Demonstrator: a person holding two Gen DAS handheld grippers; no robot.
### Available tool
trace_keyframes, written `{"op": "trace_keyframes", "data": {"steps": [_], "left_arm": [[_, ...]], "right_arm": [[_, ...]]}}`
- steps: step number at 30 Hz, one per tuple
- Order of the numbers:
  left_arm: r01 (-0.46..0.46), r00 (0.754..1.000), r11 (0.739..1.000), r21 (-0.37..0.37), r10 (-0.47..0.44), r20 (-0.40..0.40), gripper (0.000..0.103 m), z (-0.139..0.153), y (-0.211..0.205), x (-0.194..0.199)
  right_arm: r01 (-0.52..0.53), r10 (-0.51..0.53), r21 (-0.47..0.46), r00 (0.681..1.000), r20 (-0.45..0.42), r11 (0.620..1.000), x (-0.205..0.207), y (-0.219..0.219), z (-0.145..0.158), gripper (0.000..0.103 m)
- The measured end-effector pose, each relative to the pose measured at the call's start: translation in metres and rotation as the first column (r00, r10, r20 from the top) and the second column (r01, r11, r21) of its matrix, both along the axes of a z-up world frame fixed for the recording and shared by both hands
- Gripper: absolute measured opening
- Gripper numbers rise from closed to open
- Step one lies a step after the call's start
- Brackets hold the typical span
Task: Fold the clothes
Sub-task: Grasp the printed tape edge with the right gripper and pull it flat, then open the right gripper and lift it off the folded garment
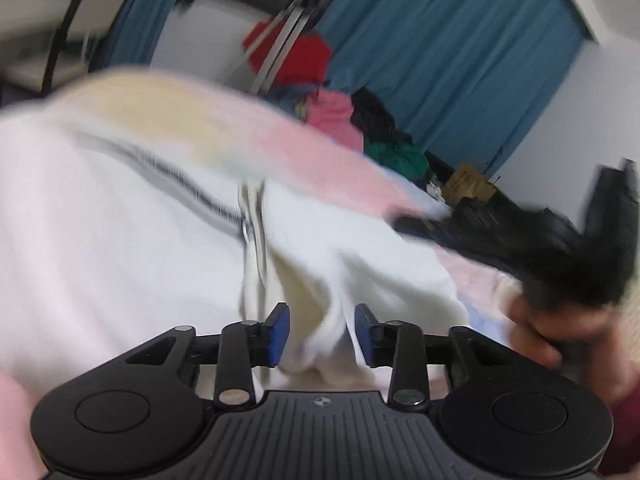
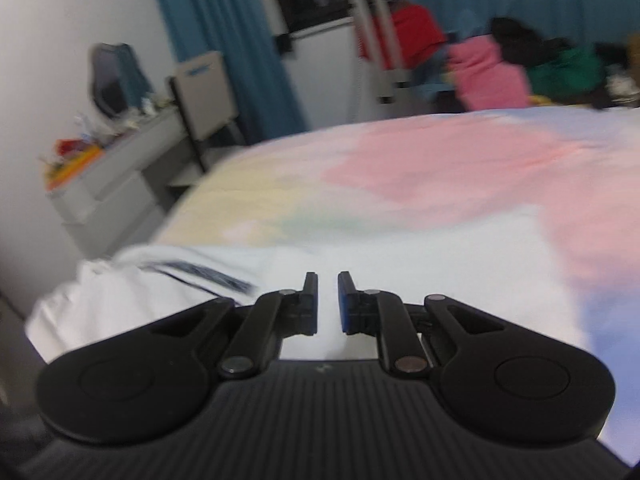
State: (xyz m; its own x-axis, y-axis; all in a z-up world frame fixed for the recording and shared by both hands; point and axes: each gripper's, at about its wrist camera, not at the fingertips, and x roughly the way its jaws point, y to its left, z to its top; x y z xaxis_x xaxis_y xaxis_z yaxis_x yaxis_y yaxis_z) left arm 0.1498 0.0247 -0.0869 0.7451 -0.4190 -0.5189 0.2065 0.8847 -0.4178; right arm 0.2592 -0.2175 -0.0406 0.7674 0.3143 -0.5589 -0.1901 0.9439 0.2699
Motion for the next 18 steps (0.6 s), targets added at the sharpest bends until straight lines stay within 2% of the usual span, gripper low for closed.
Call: {"op": "trace_keyframes", "data": {"steps": [4,8,12,18], "left_arm": [[-0.009,1.0,0.995,0.102,0.007,0.018,0.041,0.003,-0.017,-0.003],[-0.031,0.998,0.991,0.133,0.037,-0.042,0.044,-0.005,-0.025,0.005],[-0.04,0.995,0.985,0.165,0.054,-0.082,0.047,-0.016,-0.024,0.0],[-0.028,0.997,0.97,0.24,0.045,-0.068,0.049,-0.021,-0.032,-0.004]], "right_arm": [[0.104,-0.105,-0.047,0.994,-0.017,0.993,-0.042,-0.021,0.0,0.014],[0.159,-0.16,-0.051,0.986,-0.036,0.986,-0.063,-0.031,-0.018,0.014],[0.193,-0.198,-0.05,0.972,-0.128,0.98,-0.059,-0.037,-0.05,0.013],[0.187,-0.2,-0.09,0.967,-0.159,0.978,-0.047,-0.036,-0.066,0.011]]}}
